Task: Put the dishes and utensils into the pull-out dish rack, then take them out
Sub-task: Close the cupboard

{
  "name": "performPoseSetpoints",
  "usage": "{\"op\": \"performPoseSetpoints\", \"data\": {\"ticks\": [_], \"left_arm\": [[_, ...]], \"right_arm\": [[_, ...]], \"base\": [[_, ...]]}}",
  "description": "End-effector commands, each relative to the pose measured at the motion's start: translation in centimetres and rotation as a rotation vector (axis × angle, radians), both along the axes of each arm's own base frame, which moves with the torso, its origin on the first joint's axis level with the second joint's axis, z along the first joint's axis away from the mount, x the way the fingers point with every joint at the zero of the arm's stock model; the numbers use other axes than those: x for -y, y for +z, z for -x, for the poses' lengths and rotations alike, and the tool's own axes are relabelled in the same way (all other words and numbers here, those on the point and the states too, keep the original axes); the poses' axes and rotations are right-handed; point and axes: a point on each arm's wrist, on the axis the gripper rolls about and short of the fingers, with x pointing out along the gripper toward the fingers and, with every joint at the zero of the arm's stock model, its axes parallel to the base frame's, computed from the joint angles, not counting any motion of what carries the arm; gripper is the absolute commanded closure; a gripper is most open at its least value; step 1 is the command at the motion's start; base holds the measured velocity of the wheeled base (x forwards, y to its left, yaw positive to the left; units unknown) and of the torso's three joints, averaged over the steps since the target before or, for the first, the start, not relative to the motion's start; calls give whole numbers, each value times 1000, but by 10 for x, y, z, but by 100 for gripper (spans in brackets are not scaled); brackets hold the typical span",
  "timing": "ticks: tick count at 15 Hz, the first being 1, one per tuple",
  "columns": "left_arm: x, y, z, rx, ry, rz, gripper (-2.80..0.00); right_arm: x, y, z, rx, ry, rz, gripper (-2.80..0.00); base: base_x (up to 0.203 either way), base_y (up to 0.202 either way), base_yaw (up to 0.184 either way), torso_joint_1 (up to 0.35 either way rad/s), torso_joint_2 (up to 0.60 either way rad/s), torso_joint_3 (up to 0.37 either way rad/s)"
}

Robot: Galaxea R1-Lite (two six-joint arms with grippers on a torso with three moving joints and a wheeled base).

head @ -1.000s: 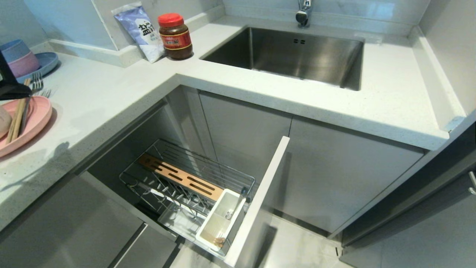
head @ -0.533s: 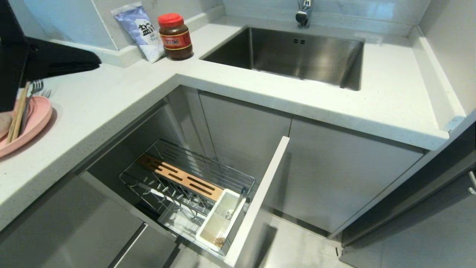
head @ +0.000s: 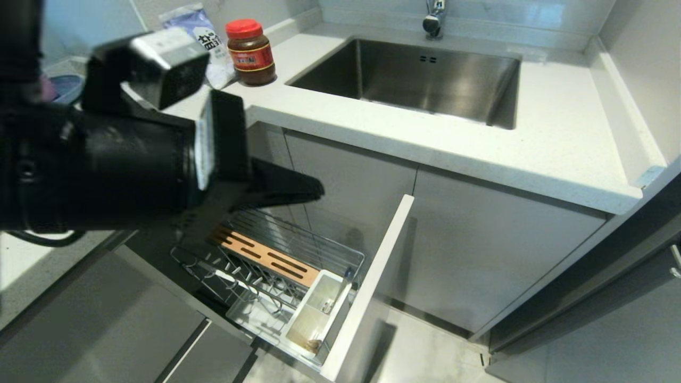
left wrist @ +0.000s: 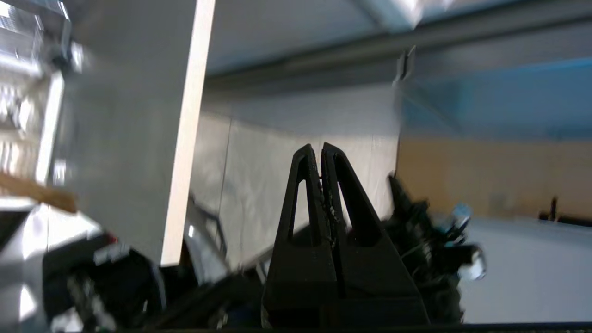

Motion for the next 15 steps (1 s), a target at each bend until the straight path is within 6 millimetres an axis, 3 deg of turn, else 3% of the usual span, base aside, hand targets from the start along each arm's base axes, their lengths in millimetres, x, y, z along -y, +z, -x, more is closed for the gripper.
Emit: {"op": "performPoseSetpoints", "data": {"ticks": [1,8,15], "left_arm": [[33,-31,-21,-105,-22,-113,0],[72,-84,-35,-309,-124,-271,0],[91,-121,-44,-379,-107,-407,0]], "right_arm": [[0,0,0,1,0,0,0],[0,0,0,2,0,0,0],[0,0,0,1,0,0,0]], "base": [[0,0,0,0,0,0],[0,0,0,0,0,0],[0,0,0,0,0,0]]}}
